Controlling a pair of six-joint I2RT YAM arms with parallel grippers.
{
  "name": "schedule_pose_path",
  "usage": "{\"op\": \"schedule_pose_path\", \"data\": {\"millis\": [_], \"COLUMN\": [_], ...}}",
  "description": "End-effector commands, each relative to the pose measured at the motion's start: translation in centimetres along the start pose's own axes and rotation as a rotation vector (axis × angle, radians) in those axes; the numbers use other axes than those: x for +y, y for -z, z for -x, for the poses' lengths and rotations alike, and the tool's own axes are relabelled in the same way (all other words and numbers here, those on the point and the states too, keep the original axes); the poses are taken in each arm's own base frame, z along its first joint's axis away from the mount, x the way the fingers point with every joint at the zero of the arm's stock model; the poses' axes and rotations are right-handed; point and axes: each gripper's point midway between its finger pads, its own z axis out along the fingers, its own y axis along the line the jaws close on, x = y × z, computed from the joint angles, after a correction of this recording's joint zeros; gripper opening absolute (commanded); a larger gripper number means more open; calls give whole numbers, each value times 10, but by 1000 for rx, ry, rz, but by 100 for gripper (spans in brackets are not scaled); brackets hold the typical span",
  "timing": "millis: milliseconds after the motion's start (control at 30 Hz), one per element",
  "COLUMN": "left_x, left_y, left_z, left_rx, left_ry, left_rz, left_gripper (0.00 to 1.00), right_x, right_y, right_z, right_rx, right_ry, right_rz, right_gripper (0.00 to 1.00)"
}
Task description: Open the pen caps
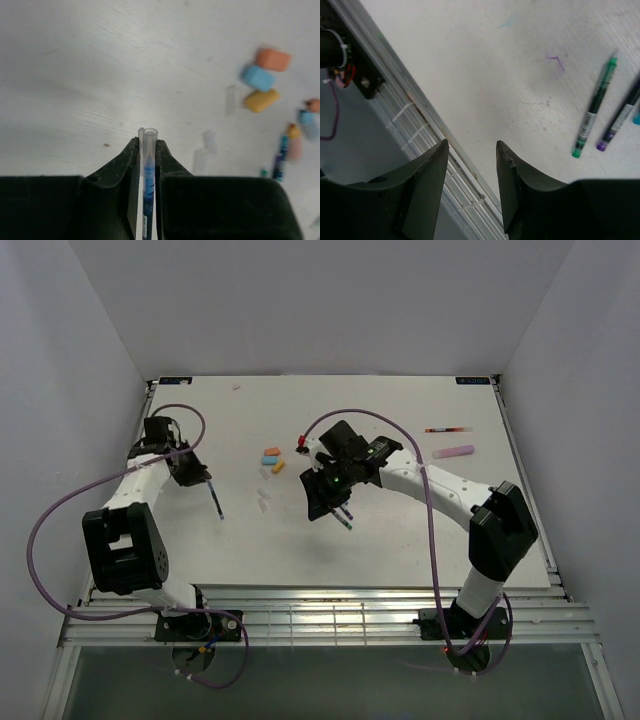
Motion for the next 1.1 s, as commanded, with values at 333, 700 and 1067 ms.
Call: {"op": "schedule_pose_path", "data": {"millis": [333, 700, 1067], "left_x": [-161, -164, -173], "left_y": [109, 124, 132], "left_z": [-53, -67, -57], "left_rx": [18, 9, -37], "left_ry": [167, 188, 196], "left_rz": [-472, -478, -487], "left_gripper": [0, 0, 0], "right_x": [84, 99, 93], "right_y": [5, -5, -20], "right_z": [84, 84, 67], "right_rx": [-103, -87, -33], "right_ry": [-50, -122, -215], "right_rz": [456, 526, 504], "right_gripper": [50, 50, 8]}}
